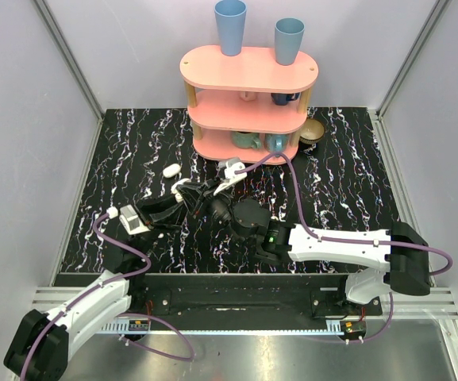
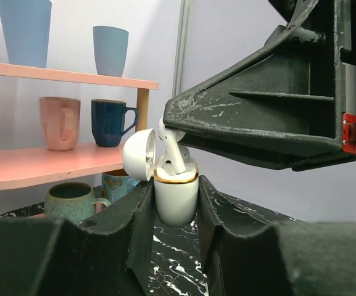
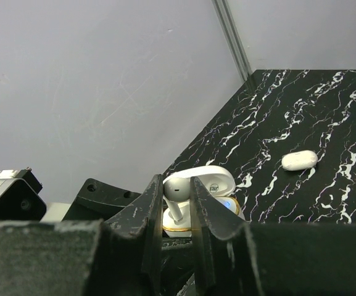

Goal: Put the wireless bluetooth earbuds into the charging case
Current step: Insert the left earbud into the left side groove of the charging case.

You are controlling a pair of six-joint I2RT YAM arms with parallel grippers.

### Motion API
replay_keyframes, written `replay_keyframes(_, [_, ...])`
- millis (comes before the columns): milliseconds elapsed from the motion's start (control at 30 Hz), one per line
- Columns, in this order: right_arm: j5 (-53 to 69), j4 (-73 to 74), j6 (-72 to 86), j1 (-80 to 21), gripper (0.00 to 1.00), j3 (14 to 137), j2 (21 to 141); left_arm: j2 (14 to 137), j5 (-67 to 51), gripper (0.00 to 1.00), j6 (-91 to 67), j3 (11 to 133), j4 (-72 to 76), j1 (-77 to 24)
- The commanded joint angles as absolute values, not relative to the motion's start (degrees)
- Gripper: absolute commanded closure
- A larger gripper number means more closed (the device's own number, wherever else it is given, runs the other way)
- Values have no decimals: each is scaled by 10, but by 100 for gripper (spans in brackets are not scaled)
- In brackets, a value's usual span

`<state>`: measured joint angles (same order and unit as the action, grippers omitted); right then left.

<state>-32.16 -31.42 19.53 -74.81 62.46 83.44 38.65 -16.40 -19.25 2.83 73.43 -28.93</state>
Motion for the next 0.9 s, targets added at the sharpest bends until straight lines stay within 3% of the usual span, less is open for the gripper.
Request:
replay_keyframes(0, [-316,-325,203,-753,100,643,841,381,-156,100,-182,9,834,-292])
replay_keyframes(867, [-332,-333,206,-767,100,611,846,355,-117,100,-183,2,842,-292])
